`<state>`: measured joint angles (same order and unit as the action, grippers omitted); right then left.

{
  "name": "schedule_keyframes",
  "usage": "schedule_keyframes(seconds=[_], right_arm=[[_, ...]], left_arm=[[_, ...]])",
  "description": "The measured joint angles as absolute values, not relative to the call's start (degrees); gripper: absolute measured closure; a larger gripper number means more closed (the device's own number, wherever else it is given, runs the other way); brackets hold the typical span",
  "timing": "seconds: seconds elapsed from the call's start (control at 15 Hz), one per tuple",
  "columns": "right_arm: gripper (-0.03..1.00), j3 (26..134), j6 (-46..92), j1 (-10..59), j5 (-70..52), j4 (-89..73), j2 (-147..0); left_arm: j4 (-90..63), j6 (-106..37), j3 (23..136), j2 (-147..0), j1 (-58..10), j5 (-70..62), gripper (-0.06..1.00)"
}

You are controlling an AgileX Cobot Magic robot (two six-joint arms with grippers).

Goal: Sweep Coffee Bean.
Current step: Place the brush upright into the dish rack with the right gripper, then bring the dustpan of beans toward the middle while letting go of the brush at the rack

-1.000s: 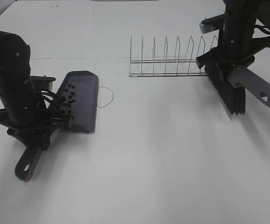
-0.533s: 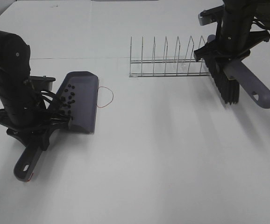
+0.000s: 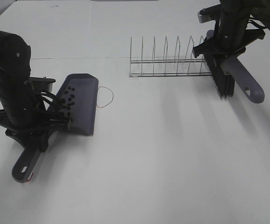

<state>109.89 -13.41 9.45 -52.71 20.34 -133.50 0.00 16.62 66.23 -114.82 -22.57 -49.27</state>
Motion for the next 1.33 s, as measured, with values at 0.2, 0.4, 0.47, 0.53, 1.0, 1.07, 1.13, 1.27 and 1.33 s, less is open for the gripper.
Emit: schedule_keyframes(seconds=[0.2,0.4,0.47,0.53,1.0,1.07,1.13,1.27,1.33], right_arm=[[0.68,118.7,-13.1,9.5,-56.0,20.1,-138.8],[0.67,120.2,-13.1,9.5,-56.4,19.8,-140.1],[0.66,120.2,-13.1,9.5,-56.8,19.8,-140.2],[0.63,120.3,-13.1,9.5,-57.2,19.8,-140.2],[0.23,120.9,-13.1,9.5,-57.8,19.9,-139.7],[0.23,121.0,-13.1,9.5,-58.0,19.9,-138.7],[0.23,121.0,-13.1,9.5,-58.6,19.9,-137.3],[0.23,121.0,-13.1,9.5,-61.6,19.7,-134.0],[0.23,121.0,-13.1,9.5,-63.4,19.2,-132.4]], left_arm=[[0.0,16.6,66.2,-114.8,-22.6,-49.4,0.67],[0.0,16.6,66.2,-114.8,-22.6,-50.2,0.67],[0.0,16.6,66.2,-114.8,-22.6,-50.2,0.67],[0.0,16.6,66.2,-114.8,-22.6,-50.3,0.67],[0.0,16.6,66.2,-114.8,-22.6,-50.3,0.67],[0.0,16.6,66.2,-114.8,-22.6,-50.3,0.67],[0.0,16.6,66.2,-114.8,-22.6,-50.3,0.67],[0.0,16.5,66.3,-114.8,-22.6,-50.5,0.67],[-0.5,16.6,66.5,-114.8,-22.6,-51.1,0.67]])
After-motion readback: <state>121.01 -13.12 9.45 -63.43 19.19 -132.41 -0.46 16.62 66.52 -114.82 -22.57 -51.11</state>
